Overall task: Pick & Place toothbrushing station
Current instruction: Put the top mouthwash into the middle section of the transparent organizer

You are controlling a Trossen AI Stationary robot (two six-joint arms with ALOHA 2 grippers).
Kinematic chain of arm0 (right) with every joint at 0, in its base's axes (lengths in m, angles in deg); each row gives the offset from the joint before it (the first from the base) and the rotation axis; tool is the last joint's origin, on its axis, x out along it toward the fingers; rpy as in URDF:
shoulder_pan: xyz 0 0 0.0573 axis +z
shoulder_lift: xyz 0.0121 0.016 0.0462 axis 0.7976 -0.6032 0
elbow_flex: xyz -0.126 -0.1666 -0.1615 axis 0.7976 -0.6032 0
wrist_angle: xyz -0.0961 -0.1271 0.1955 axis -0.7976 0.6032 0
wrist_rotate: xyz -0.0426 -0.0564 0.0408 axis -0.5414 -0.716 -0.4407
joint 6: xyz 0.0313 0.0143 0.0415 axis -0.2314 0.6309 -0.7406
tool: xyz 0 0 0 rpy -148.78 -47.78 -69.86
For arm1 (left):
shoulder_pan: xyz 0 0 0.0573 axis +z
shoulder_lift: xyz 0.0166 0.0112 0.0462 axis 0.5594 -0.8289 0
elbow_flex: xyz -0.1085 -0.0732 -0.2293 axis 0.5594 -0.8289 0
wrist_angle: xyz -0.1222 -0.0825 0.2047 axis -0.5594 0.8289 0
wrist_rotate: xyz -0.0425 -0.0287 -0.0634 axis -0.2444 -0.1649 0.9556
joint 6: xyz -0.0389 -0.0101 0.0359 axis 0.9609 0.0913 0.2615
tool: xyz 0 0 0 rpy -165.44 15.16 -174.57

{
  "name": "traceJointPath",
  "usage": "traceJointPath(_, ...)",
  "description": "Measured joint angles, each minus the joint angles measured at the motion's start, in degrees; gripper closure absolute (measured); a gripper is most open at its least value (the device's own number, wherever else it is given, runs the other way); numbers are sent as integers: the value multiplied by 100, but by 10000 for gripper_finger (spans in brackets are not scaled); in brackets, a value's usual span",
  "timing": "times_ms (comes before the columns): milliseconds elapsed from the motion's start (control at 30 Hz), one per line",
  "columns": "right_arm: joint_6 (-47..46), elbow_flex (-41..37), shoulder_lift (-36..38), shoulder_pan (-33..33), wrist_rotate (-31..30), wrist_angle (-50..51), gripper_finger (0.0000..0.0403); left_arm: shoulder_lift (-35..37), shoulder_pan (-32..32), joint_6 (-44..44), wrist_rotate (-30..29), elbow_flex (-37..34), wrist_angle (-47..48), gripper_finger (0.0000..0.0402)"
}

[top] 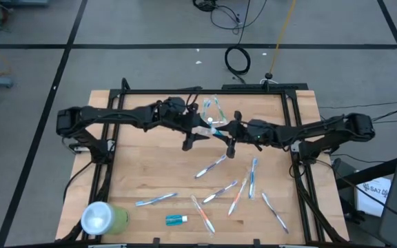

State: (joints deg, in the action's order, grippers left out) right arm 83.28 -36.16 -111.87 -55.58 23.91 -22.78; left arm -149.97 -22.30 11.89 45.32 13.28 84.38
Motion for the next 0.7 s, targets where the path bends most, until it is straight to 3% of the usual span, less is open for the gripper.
traceJointPath(700, 262, 9, -130, 9, 199, -256, 303, -110, -27, 232, -36, 0, -386, 188)
